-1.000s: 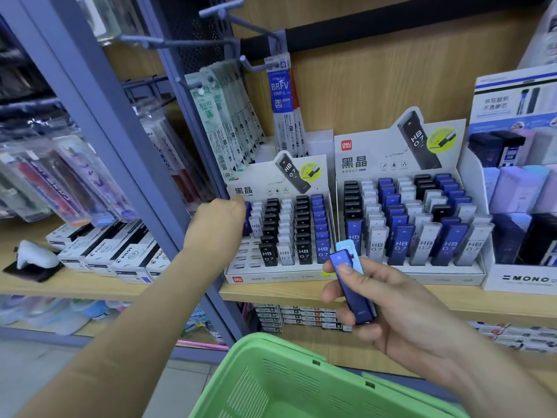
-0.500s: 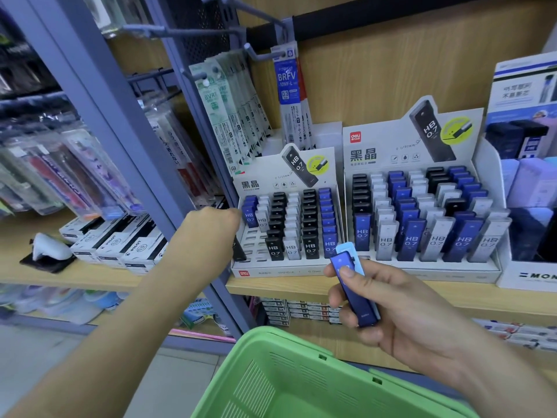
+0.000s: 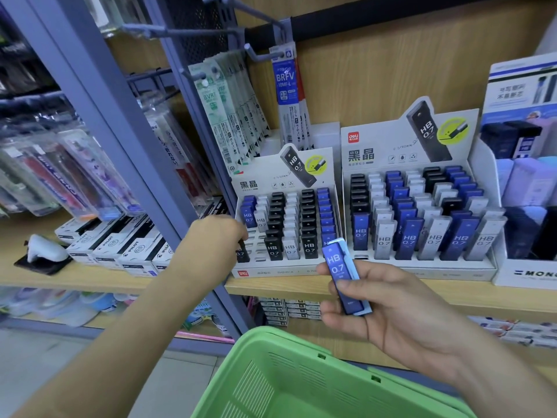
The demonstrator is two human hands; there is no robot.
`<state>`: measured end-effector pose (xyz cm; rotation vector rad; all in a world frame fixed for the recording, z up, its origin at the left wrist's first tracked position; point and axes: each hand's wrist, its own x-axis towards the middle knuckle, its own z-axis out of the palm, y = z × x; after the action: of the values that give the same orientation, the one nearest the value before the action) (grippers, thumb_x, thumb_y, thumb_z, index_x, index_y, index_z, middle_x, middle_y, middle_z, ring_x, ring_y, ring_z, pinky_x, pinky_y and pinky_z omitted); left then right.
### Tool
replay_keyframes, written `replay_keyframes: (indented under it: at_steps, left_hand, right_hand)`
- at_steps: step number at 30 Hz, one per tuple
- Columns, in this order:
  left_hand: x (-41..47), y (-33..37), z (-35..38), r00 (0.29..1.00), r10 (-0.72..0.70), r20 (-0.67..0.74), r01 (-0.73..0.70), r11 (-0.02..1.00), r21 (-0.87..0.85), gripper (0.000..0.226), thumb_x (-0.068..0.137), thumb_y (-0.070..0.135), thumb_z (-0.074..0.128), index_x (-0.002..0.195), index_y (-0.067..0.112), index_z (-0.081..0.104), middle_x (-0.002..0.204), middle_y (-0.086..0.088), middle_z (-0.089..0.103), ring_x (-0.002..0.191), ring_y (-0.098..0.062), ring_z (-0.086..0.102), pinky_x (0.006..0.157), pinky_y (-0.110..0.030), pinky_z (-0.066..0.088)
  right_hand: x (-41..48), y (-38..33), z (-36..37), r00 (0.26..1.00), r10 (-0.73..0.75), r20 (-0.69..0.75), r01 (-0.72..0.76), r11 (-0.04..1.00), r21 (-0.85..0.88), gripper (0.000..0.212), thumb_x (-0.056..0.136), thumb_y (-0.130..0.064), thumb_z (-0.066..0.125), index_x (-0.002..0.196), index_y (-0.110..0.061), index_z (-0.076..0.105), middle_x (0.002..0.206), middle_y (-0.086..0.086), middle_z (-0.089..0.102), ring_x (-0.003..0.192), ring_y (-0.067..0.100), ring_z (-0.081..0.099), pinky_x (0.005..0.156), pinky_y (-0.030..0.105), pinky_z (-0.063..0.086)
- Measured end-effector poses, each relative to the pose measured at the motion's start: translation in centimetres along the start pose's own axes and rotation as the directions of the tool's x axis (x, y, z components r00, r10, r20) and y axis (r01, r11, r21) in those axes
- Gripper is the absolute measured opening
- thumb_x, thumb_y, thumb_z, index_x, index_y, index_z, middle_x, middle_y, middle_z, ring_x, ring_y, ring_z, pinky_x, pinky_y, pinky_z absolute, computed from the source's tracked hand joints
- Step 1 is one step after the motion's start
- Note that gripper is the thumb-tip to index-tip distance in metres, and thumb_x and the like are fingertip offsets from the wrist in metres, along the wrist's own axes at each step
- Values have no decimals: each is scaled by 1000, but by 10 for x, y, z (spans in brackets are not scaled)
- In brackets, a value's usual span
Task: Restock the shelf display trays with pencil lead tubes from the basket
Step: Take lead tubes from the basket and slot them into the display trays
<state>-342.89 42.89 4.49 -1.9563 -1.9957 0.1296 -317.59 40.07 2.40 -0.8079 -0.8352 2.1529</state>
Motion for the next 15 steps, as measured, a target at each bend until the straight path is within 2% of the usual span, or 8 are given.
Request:
replay_keyframes:
  at_steps: [2, 4, 5, 7, 8, 10, 13, 15]
  left_hand:
    - [-6, 6, -10, 998, 16, -63, -15, 1000, 19, 29, 86, 4, 57, 110, 20, 64, 100, 2, 64, 90, -21, 63, 72, -34, 53]
    - [-14, 19, -29, 977, 43, -209, -87, 974, -209, 23, 93, 13, 55, 111, 21, 66, 99, 6, 66, 88, -17, 63, 74, -32, 53]
    - [-18, 28, -40, 973, 42, -228, -135, 902, -409, 22, 95, 19, 55, 112, 23, 67, 97, 9, 68, 86, -12, 63, 76, -28, 52]
    - [-24, 46, -59, 994, 112, 2, -64, 582, -811, 23, 93, 27, 59, 115, 23, 67, 93, 10, 70, 78, -6, 64, 74, -20, 53]
    - [-26, 54, -62, 976, 181, 125, 42, 405, -913, 26, 90, 27, 62, 115, 19, 67, 93, 6, 70, 75, -9, 65, 72, -22, 55]
    - [-27, 63, -59, 953, 206, 223, 173, 235, -956, 25, 84, 18, 69, 108, 13, 69, 85, -2, 70, 66, -14, 64, 66, -24, 57]
    - [-28, 64, -61, 956, 132, 261, 243, 141, -960, 15, 77, 4, 75, 91, 9, 73, 72, -6, 69, 62, -13, 62, 60, -20, 53]
    - [-25, 49, -68, 978, 5, 207, 201, 224, -954, 14, 79, 5, 74, 88, 16, 75, 70, -4, 71, 64, -12, 66, 58, -19, 52]
  right_hand:
    - [1, 2, 1, 1000, -18, -6, 18, 1000, -19, 31, 71, 1, 63, 101, 7, 67, 71, 15, 60, 63, 29, 70, 54, 32, 60]
    - [2, 5, 2, 999, -44, -28, 43, 998, -52, 28, 68, -2, 66, 96, 4, 66, 70, 15, 59, 62, 26, 70, 51, 28, 58]
    - [2, 6, 2, 998, -59, -36, 56, 996, -71, 28, 68, -3, 67, 95, 3, 66, 70, 14, 60, 61, 24, 70, 48, 26, 57]
    - [3, 6, 2, 994, -90, -55, 83, 989, -119, 31, 67, -6, 68, 98, 1, 67, 70, 10, 63, 59, 20, 69, 42, 21, 51]
    - [3, 7, 2, 992, -106, -64, 96, 985, -141, 34, 67, -7, 69, 100, 0, 67, 71, 9, 64, 59, 19, 69, 40, 20, 49]
    - [3, 8, 2, 989, -128, -78, 112, 976, -185, 35, 69, -6, 71, 104, -2, 68, 76, 8, 66, 60, 20, 69, 40, 20, 47]
    - [5, 11, 1, 985, -133, -113, 99, 959, -267, 19, 83, -12, 69, 102, -8, 71, 80, 6, 67, 59, 18, 66, 40, 21, 45]
    - [6, 10, -1, 981, -123, -150, 71, 948, -311, 14, 91, -23, 64, 94, -14, 73, 76, 4, 65, 51, 15, 55, 37, 19, 34]
